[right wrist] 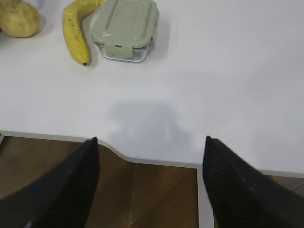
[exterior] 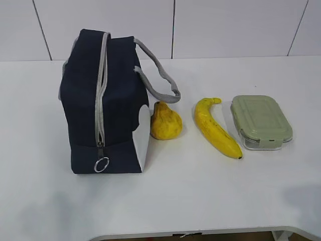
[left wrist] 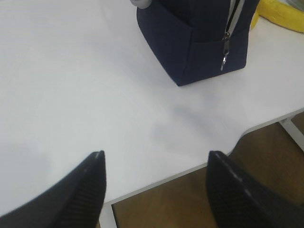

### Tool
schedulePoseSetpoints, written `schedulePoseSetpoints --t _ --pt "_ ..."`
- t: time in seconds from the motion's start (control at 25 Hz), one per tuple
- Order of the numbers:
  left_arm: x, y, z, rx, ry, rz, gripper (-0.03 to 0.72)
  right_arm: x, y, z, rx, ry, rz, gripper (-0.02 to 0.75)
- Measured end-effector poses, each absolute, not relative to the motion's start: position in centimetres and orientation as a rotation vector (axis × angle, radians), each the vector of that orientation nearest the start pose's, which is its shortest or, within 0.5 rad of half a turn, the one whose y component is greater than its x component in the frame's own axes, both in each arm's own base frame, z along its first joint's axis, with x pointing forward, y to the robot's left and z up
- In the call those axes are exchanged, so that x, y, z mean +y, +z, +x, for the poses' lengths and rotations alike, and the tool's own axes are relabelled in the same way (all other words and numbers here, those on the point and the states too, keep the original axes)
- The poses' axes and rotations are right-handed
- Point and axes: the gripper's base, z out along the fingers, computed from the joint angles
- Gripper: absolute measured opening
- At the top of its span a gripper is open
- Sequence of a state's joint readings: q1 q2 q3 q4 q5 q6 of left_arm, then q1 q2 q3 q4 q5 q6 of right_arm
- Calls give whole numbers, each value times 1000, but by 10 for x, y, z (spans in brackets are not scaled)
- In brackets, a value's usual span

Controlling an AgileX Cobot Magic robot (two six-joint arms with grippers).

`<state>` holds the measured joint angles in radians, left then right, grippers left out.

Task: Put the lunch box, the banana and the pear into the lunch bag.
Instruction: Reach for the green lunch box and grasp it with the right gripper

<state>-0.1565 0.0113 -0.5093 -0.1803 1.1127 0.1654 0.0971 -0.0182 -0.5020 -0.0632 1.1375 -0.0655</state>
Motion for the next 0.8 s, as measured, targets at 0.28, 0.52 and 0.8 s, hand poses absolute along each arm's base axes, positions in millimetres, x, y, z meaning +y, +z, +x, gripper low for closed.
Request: schedulePoseSetpoints --t 0.28,0.52,0.8 --pt "-13 277 -9 2062 -212 349 473 -6 272 -11 2093 -57 -164 554" --pt "-13 277 -9 2062 -212 349 470 -6 273 -11 2089 -57 -163 554" --pt "-13 277 -9 2062 -212 349 455 -1 278 -14 2079 72 -79 553"
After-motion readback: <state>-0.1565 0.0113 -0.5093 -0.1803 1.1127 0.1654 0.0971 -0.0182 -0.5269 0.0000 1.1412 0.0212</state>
